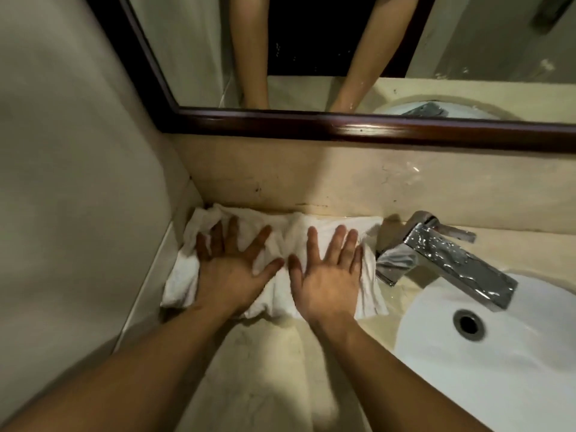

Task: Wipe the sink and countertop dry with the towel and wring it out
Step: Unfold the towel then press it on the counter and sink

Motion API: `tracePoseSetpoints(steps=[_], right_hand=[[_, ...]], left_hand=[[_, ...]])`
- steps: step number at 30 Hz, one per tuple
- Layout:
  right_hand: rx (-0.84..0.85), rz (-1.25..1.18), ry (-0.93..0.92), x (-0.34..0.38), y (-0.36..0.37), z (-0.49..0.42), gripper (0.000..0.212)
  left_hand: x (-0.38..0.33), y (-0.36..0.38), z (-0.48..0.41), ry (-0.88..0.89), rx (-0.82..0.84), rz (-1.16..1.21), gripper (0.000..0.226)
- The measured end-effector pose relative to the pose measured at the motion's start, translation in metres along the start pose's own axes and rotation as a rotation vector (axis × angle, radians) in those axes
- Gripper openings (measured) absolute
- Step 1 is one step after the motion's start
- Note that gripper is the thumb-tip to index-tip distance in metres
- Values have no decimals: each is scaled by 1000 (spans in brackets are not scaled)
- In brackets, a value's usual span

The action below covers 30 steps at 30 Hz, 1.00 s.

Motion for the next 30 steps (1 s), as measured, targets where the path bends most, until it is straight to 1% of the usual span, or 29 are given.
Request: tracePoseSetpoints(steps=[3,8,10,14,19,22,24,26,28,30], right_hand=[[-16,-20,-28,-1,-7,43,68],[-7,-28,11,-4,-10,126,69],[4,-12,-12,-9,-11,153,70],[-6,-3,-39,-16,-7,171,71],[-12,20,-77,-13,-6,139,72],[-4,20,-106,-9,-8,94,73],[-15,13,-88,-3,-10,57,77],[-9,6,-26,0,-10,23,88],[-27,-28,79,2,-9,-1,97],[-52,-102,194,6,-7,-17,93]], left_hand=[[3,0,39,39,50,-35,75],[-3,-1,114,38,74,-32,78],[-5,3,142,61,87,-16,78],[-5,7,165,62,109,12,80],[-6,6,140,50,59,41,82],[-3,2,97,35,24,45,81],[-2,-1,61,23,0,59,85],[-2,-1,29,-12,-8,65,91],[-3,3,2,-46,10,39,98],[-7,6,-14,-74,53,15,103]])
Point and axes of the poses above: each hand's wrist, its own z-axis away from the middle knuckle, its own y-axis out of the palm, x = y × z, the point moved 1 cm from there along -z, towards the middle knuckle, and after that the axes turned 6 degrees about y, right-handed, at the moved point
